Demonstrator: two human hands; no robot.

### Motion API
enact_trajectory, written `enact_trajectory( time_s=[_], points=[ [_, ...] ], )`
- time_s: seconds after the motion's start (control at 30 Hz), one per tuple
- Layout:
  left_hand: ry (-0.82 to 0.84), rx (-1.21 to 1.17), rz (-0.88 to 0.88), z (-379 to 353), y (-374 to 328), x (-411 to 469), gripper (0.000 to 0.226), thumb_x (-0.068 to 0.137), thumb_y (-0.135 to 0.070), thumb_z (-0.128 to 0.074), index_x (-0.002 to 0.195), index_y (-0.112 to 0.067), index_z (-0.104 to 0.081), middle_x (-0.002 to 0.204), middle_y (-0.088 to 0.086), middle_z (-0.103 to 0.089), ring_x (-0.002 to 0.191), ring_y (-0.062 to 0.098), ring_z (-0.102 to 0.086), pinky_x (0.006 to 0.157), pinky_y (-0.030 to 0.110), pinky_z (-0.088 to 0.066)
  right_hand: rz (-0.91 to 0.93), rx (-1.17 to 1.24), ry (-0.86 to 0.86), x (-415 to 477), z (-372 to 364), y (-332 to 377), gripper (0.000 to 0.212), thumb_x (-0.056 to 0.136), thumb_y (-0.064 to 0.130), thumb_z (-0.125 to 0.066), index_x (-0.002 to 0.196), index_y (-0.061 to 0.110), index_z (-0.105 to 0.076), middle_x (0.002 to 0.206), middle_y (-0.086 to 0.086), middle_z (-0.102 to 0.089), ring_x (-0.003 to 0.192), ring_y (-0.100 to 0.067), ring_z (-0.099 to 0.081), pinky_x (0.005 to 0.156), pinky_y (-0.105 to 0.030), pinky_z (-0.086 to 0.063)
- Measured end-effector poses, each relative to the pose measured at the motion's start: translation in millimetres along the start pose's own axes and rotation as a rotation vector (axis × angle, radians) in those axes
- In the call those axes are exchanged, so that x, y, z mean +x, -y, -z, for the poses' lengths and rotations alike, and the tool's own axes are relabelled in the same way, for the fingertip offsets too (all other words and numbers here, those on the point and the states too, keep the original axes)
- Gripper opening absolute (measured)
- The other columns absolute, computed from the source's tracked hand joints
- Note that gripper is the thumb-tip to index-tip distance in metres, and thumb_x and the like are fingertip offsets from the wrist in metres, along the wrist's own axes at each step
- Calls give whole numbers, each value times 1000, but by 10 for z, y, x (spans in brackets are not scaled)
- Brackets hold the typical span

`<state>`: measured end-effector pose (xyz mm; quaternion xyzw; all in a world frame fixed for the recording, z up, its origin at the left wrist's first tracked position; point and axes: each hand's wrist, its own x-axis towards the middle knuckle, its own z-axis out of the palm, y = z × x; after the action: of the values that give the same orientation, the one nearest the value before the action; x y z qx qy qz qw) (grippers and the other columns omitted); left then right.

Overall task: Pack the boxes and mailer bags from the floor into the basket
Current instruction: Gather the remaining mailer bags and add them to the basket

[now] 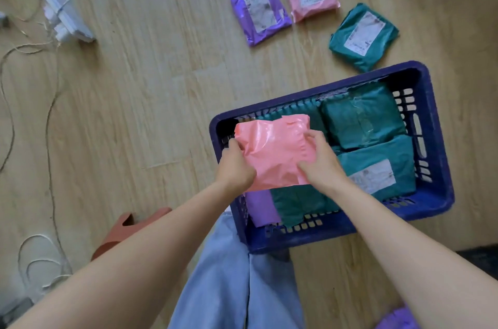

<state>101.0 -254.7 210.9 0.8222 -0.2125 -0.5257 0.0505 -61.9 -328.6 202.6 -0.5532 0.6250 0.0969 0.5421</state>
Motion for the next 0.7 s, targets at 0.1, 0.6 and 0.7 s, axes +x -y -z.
enact_trajectory(
  time_s=[0.1,0.6,0.7],
  points=[
    [-44,90,-108,-100,44,210,54,76,4,-49,125,-11,-34,132,13,-35,101,33,-53,81,44,-49,20,-69,-19,230,-127,-20,74,84,0,-51,144,34,-23,145,-3,-34,112,-19,-46,83,-28,-35],
    [-81,493,-258,-552,304,686,96,78,11,-48,149,-33,-1,156,7,21,144,34,5,106,48,-36,225,-545,-59,797,-821,-162,69,95,18,-49,148,42,-14,160,0,4,147,-25,-8,115,-44,-23],
    [-103,550,-288,-562,335,856,93,85,0,-52,149,-34,6,156,7,22,145,33,12,105,50,-39,496,-830,-196,836,-796,-332,66,90,38,-53,149,35,-23,160,-10,-12,146,-27,-17,116,-46,-20]
  ],
)
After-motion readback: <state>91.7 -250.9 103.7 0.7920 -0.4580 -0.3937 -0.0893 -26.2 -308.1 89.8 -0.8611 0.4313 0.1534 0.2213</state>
